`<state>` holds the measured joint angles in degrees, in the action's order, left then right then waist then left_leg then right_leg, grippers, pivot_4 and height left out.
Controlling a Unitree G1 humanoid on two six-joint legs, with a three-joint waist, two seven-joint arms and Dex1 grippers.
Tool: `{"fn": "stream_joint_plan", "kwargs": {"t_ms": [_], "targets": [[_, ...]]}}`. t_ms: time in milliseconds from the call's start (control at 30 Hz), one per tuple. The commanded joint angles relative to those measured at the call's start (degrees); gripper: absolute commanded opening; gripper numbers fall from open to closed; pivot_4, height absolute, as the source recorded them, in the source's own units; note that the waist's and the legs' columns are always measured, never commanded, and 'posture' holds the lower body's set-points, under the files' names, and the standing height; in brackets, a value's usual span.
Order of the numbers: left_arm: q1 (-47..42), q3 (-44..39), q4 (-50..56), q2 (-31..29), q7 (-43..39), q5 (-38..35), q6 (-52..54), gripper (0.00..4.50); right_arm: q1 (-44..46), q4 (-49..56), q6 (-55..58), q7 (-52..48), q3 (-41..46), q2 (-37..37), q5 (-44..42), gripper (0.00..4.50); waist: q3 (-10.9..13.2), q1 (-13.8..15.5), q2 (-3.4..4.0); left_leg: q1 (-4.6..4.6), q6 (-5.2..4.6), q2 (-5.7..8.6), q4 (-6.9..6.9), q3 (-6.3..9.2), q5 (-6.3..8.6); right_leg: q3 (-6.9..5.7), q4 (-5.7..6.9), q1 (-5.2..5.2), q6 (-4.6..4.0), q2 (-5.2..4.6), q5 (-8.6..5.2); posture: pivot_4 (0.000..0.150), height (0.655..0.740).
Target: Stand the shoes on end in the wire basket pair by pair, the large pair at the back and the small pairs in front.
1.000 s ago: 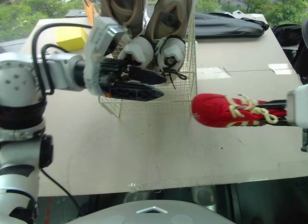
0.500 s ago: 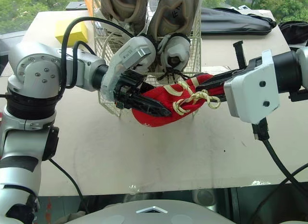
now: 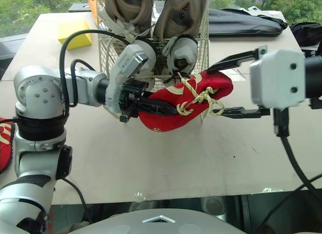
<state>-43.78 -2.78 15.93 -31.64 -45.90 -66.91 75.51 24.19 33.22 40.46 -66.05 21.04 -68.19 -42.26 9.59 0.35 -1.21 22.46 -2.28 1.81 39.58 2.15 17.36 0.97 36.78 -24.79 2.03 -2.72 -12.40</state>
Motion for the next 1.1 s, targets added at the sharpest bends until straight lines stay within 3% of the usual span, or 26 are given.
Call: {"fn": "stream_joint_plan", "kwargs": {"t_ms": [33, 67, 167, 233, 333, 500, 667, 733, 867, 967, 1033, 1100], "targets": [[2.63, -7.08, 4.18, 3.37, 4.11, 1.54, -10.98, 0.61, -8.73, 3.51, 18.12, 13.49, 11.3, 5.71, -15.05, 3.43, -0.2, 0.31, -0.32, -0.06, 0.01, -0.04, 0.05, 0.01, 0.01, -0.02, 0.05, 0.02, -0.02, 0.03, -0.01, 0.15, 0.74], [2.91, -7.21, 4.41, 4.43, 5.07, 1.9, -12.23, 0.61, -10.27, 4.78, 19.75, 16.67, 12.39, 7.28, -17.77, 3.43, -0.22, 0.45, -0.28, -0.04, 0.01, -0.05, 0.05, 0.03, 0.0, -0.03, 0.04, 0.02, -0.02, 0.06, -0.01, 0.15, 0.74], [4.87, -5.46, 6.15, 8.24, 7.06, 8.43, -21.31, 0.61, -11.91, 8.18, 16.82, 39.91, 8.22, 16.08, -36.9, 3.43, -0.24, 0.4, -0.12, -0.08, 0.02, 0.02, 0.07, -0.07, -0.01, 0.06, 0.16, 0.0, -0.02, 0.03, 0.0, 0.15, 0.74], [5.65, -3.71, 6.62, 9.39, 6.32, 11.73, -25.34, 0.61, -9.42, 9.14, 13.19, 51.87, 3.17, 21.67, -42.67, 3.43, -0.23, 0.3, -0.13, -0.27, 0.02, 0.04, 0.0, -0.15, -0.01, 0.15, 0.18, 0.11, -0.02, 0.03, 0.01, 0.15, 0.74], [7.58, -0.92, 7.21, 10.25, 4.64, 14.91, -29.27, 0.61, -3.19, 7.61, 8.59, 64.35, -3.93, 28.91, -46.01, 3.43, -0.23, 0.01, -0.13, -0.38, 0.02, 0.07, -0.04, -0.29, -0.01, 0.3, 0.21, 0.13, -0.02, 0.1, 0.01, 0.15, 0.74], [9.3, 2.17, 8.27, 9.43, 2.01, 16.47, -31.5, 0.61, 3.06, 5.02, 7.61, 69.84, -10.71, 32.38, -44.18, 3.43, -0.23, 0.36, -0.11, -0.39, 0.02, 0.04, -0.08, -0.28, -0.02, 0.28, 0.17, 0.12, -0.03, 0.18, 0.0, 0.15, 0.74], [9.12, 2.21, 8.25, 8.01, 0.7, 15.88, -31.42, 0.59, 4.45, 4.24, 6.9, 69.64, -12.18, 32.77, -44.27, 1.3, -0.23, 0.29, -0.11, -0.31, -0.01, 0.05, -0.09, -0.27, -0.01, 0.21, 0.08, 0.1, -0.02, 0.17, 0.0, 0.15, 0.74], [8.98, 0.94, 8.21, 7.36, 0.23, 13.34, -29.91, 0.58, 4.61, 4.37, 6.64, 69.28, -12.28, 32.66, -44.13, 0.7, -0.23, 0.24, -0.11, -0.33, -0.02, 0.04, -0.09, -0.27, -0.01, 0.17, 0.1, 0.1, -0.02, 0.21, 0.0, 0.15, 0.74], [8.9, -2.94, 8.06, 6.2, 4.41, 7.81, -25.07, 2.5, 4.31, 4.7, 6.49, 66.76, -11.73, 30.84, -42.54, 0.44, -0.23, 0.0, -0.11, -0.35, -0.02, 0.0, -0.09, -0.27, -0.01, 0.11, 0.14, 0.1, -0.02, 0.26, 0.0, 0.15, 0.74], [12.21, -6.3, 10.63, 2.01, 5.6, 3.96, -22.01, 3.83, 3.39, 4.77, 5.99, 61.5, -9.95, 27.96, -39.22, 0.37, -0.23, -0.25, -0.11, -0.35, -0.03, 0.0, -0.08, -0.28, 0.0, 0.08, 0.14, 0.1, -0.01, 0.25, 0.0, 0.15, 0.74], [17.3, -8.96, 14.9, -1.11, 7.1, 4.7, -22.89, 3.85, 2.97, 4.56, 4.41, 56.99, -8.42, 25.64, -34.95, 0.37, -0.23, -1.03, -0.11, -0.37, -0.03, -0.02, -0.16, -0.28, 0.0, 0.11, 0.11, 0.09, -0.02, 0.27, 0.0, 0.15, 0.74], [24.4, -12.6, 18.59, -3.5, 3.19, 4.69, -26.13, 3.85, 2.85, 4.52, 2.58, 52.13, -7.36, 23.53, -30.77, 0.36, -0.23, -1.17, -0.11, -0.4, -0.03, -0.03, -0.23, -0.28, 0.0, 0.15, 0.08, 0.09, -0.02, 0.27, 0.0, 0.15, 0.74]]}}
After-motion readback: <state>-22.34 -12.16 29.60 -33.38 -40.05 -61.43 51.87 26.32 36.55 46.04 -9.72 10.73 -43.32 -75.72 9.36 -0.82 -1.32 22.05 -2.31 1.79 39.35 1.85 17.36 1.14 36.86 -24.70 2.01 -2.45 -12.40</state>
